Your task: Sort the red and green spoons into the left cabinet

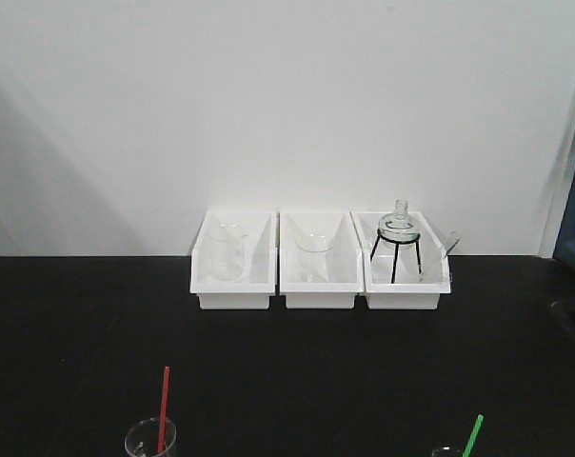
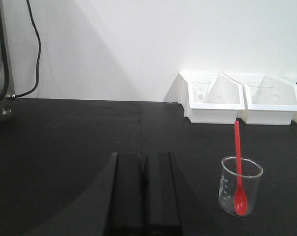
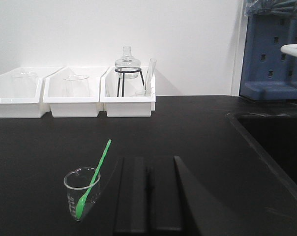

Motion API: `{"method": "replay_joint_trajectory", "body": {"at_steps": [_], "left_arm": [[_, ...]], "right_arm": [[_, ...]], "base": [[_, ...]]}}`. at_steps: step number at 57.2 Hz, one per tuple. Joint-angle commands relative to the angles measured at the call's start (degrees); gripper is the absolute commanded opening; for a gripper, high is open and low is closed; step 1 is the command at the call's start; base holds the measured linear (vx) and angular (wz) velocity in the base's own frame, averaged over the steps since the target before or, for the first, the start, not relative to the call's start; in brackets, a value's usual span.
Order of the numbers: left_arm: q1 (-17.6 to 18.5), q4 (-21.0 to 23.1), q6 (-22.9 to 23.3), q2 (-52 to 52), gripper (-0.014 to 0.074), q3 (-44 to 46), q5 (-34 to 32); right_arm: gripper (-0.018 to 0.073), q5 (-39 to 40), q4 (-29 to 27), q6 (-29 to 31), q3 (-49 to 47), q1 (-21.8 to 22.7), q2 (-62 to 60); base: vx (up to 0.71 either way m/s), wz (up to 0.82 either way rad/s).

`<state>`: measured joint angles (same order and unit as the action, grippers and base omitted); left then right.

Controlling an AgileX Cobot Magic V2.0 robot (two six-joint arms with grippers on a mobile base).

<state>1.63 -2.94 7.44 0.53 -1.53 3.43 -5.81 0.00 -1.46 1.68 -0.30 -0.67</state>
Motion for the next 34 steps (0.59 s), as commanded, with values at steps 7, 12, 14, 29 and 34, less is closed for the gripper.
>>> {"method": "replay_joint_trajectory", "body": {"at_steps": [7,12,14,29,34], "left_arm": [[0.17,0.07,0.45,1.18,-0.0006,0.15,-4.66],[0.17,0.07,0.45,1.18,-0.0006,0.15,-4.66],[0.17,0.07,0.45,1.18,-0.0006,0.15,-4.66],[0.17,0.07,0.45,1.18,-0.0006,0.15,-4.66],[0.17,0.07,0.45,1.18,-0.0006,0.15,-4.66]], "right_arm": [[-0.0006,4.74,0.39,-0.09,0.61,0.18,-0.74],[-0.0006,4.74,0.39,-0.09,0.61,0.18,-0.74],[-0.0006,4.74,0.39,-0.09,0.61,0.18,-0.74],[-0.0006,4.74,0.39,-0.09,0.61,0.18,-0.74],[-0.0006,4.74,0.39,-0.09,0.61,0.18,-0.74]], "base": [[0.0,0.0],[0.0,0.0],[0.0,0.0],[0.0,0.0],[0.0,0.0]]}}
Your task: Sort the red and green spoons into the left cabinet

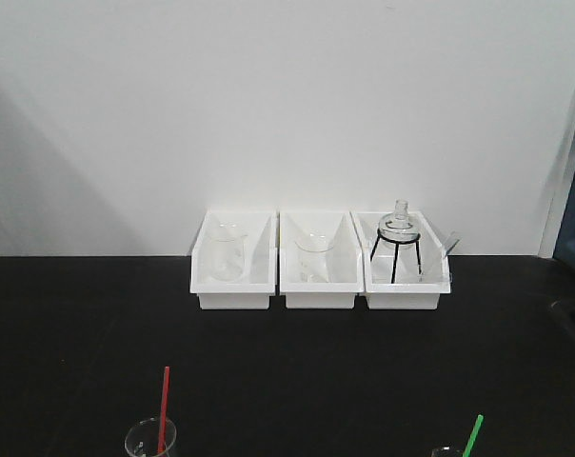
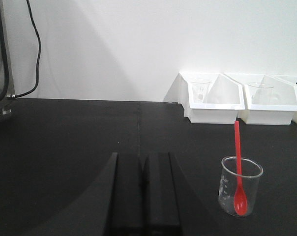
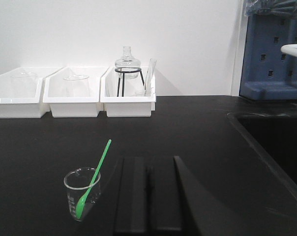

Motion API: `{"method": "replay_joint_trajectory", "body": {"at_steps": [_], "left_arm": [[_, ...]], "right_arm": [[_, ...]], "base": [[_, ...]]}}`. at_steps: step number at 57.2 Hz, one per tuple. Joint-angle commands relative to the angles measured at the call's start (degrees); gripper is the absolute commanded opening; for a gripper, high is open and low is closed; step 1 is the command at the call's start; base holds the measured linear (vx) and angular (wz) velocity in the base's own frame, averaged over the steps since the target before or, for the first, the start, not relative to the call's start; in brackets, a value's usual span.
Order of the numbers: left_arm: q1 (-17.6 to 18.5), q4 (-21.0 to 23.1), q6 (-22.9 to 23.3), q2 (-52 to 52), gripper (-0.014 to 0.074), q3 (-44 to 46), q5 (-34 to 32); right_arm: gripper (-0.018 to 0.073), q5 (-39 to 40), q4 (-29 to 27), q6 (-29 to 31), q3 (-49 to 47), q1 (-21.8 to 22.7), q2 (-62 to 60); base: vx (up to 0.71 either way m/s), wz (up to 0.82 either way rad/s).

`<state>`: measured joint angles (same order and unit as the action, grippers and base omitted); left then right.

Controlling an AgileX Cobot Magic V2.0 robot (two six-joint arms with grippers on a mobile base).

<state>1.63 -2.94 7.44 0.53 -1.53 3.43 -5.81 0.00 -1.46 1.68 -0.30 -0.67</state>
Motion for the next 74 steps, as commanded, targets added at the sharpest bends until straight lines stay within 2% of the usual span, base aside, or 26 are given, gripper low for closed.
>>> {"method": "replay_joint_trajectory", "body": {"at_steps": [1,49,55,64,70,74], "left_arm": [[0.17,0.07,0.45,1.18,-0.0006,0.15,-4.66],[0.17,0.2,0.51,1.18,-0.0006,0.15,-5.59],[0.17,0.2,0.51,1.18,-0.0006,0.15,-7.61],[0.17,0.02,0.45,1.18,-0.0006,2.01,-14.16],[0.17,-1.03,0.32,1.04,-0.0006,4.98,-13.05],[0.17,-2.3,0.32,0.35,-0.0006,7.43,-10.61]], "right_arm": [[-0.0006,4.74,0.39,-0.09,0.61,0.18,-0.74],[-0.0006,6.59,0.45,0.25,0.53,0.18,-0.74],[-0.0006,7.79,0.45,0.14,0.53,0.18,-0.74],[-0.0006,11.57,-0.5,-0.08,0.03,0.18,-0.74],[-0.0006,9.73,-2.33,-0.93,-3.13,0.18,-0.55],[-0.0005,5.81,-2.54,-1.17,-7.08,0.18,0.53]], "base": [[0.0,0.0],[0.0,0.0],[0.0,0.0],[0.0,0.0],[0.0,0.0],[0.0,0.0]]}}
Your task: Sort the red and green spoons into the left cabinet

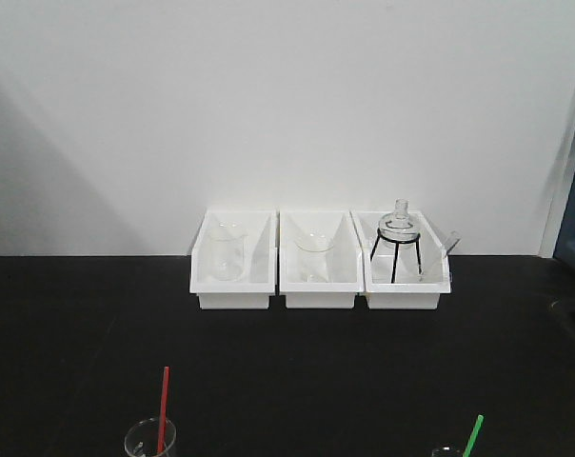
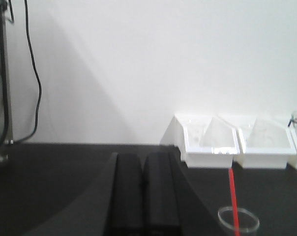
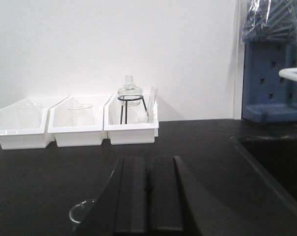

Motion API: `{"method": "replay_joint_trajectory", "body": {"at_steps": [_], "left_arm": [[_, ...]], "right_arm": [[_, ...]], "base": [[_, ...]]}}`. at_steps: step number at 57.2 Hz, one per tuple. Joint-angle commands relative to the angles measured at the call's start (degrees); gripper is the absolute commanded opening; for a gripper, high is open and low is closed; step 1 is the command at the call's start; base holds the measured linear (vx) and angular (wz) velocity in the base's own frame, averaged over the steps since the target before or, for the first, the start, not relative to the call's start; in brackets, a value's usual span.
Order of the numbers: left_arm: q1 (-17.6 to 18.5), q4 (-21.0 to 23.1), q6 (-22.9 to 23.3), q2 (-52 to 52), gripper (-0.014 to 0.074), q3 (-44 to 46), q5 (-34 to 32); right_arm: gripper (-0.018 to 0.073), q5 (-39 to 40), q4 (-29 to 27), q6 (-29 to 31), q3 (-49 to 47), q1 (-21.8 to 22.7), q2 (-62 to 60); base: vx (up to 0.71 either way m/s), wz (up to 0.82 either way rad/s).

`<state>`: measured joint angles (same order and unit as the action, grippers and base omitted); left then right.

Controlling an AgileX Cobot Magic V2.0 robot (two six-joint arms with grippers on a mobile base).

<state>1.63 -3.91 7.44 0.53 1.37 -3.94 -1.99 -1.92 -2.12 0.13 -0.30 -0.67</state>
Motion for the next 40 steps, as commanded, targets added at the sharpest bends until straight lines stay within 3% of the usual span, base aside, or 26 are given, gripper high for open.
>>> {"method": "replay_joint_trajectory", "body": {"at_steps": [1,13,22,40], "left_arm": [[0.17,-1.63,0.32,-0.08,-0.0006,5.46,-2.36],[0.17,-4.47,0.32,-8.77,-0.0006,12.89,6.07],[0.17,-3.98,0.38,-16.29,-0.0006,13.11,6.93],[0.17,-3.97,0.5,-24.59,0.0006,13.11,7.28]], "right_arm": [[-0.0005,1.0,-0.62,-0.5,-6.4,0.18,1.15],[-0.0004,-6.52,1.92,-0.45,-14.32,0.18,9.97],[-0.0002,-6.66,6.54,-0.5,-13.39,0.18,16.87],[0.0015,-6.51,6.1,-0.93,-13.18,0.18,25.8]], "base": [[0.0,0.0],[0.0,0.0],[0.0,0.0],[0.0,0.0]]}}
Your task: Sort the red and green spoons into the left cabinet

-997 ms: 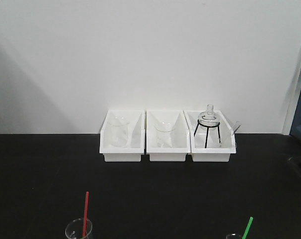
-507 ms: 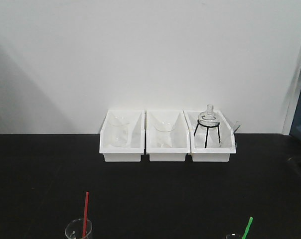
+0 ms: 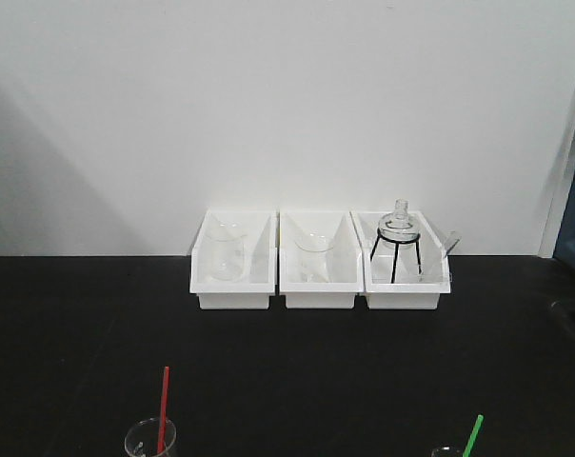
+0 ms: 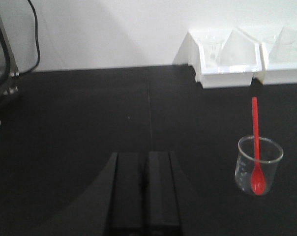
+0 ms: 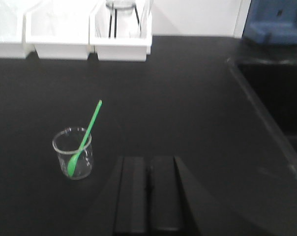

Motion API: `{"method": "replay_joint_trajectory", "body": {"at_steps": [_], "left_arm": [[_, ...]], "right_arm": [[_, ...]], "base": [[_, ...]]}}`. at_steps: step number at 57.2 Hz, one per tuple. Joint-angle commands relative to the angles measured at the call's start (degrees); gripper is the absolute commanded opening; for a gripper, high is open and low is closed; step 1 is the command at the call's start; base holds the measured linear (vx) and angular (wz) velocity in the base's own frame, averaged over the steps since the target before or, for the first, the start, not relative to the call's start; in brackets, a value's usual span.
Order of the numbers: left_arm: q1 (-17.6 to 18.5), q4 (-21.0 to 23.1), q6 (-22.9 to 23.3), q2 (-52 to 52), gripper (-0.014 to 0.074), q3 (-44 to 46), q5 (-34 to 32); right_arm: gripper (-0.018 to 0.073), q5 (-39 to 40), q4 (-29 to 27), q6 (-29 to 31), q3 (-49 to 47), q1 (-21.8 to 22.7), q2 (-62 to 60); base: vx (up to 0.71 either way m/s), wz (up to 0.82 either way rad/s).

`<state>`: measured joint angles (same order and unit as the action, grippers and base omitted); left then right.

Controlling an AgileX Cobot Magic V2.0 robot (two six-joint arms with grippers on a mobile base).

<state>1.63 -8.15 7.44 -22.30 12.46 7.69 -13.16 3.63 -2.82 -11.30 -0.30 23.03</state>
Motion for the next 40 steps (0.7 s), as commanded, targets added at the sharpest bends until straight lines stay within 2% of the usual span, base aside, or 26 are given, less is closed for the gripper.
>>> {"method": "replay_joint_trajectory", "body": {"at_steps": [1,11,17,30,36,40], "left_arm": [[0.17,0.27,0.5,-2.04,0.0011,2.02,-4.41],[0.17,0.27,0.5,-3.56,0.0082,2.02,-5.28],[0.17,0.27,0.5,-4.41,0.0174,2.02,-8.06],[0.17,0.27,1.43,-8.94,0.0379,2.02,-21.47],[0.17,-0.06,4.38,-12.16,0.0432,2.07,-25.71],[0.23,-2.57,4.89,-15.13,0.0447,2.07,-29.06]], "right_arm": [[0.0019,4.66,0.56,-0.23,-1.75,0.18,2.49],[0.0073,4.66,0.56,-1.73,-1.75,0.18,4.71],[0.0145,4.6,0.62,-2.89,-1.75,0.18,5.98],[0.0384,5.89,0.96,-2.78,-1.75,0.18,10.18],[0.0469,9.09,0.9,-2.85,-1.75,0.18,12.3],[0.0503,11.81,0.53,-2.99,-1.75,0.18,13.34]], "base": [[0.0,0.0],[0.0,0.0],[0.0,0.0],[0.0,0.0],[0.0,0.0],[0.0,0.0]]}}
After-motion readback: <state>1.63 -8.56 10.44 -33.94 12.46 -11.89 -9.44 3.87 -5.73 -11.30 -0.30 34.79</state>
